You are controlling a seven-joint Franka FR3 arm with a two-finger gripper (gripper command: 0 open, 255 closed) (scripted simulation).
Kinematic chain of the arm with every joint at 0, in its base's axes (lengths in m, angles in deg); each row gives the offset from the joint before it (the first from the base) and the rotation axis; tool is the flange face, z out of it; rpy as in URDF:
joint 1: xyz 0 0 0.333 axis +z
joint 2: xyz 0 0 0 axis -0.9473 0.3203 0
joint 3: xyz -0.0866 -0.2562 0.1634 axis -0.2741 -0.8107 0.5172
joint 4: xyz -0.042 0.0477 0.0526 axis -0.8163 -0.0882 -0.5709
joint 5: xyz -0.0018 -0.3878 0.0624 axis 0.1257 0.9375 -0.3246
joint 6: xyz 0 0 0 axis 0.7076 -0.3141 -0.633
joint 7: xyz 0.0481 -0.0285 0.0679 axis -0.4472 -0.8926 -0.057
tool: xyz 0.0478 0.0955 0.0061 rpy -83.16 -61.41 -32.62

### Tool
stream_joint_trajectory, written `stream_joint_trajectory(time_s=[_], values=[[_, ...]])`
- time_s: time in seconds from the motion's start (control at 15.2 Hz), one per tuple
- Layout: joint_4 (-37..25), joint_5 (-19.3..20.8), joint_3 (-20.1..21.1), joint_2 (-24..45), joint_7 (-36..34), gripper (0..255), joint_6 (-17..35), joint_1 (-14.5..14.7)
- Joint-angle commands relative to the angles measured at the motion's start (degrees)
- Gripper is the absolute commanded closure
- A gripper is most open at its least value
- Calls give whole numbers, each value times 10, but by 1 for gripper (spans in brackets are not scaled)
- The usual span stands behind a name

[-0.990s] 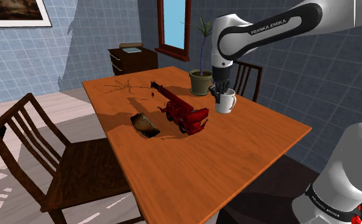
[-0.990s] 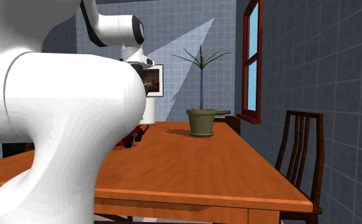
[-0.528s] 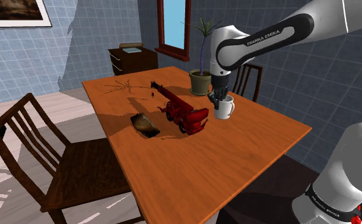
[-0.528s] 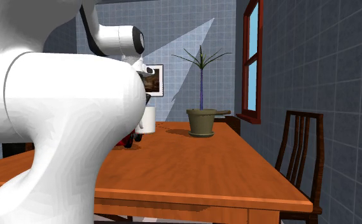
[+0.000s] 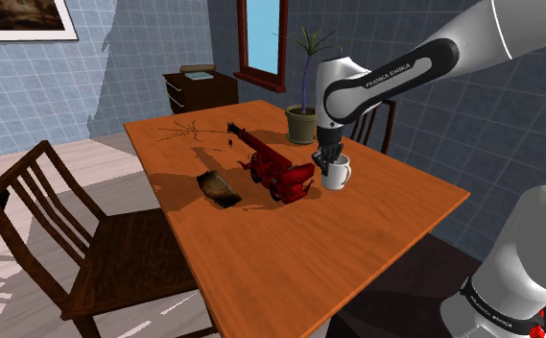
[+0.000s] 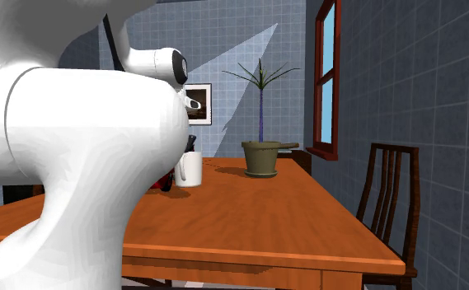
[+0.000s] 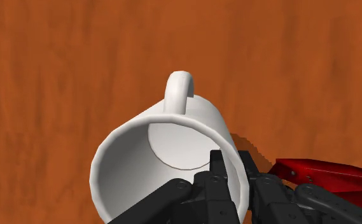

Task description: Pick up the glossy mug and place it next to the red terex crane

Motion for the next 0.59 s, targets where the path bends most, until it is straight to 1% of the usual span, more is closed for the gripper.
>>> stream_joint_trajectory(time_s=[0.0, 0.2, 0.53], values=[[10, 0, 0, 8, -1, 255, 19, 0], [23, 0, 0, 22, -2, 255, 45, 0], [23, 0, 0, 22, -2, 255, 45, 0]])
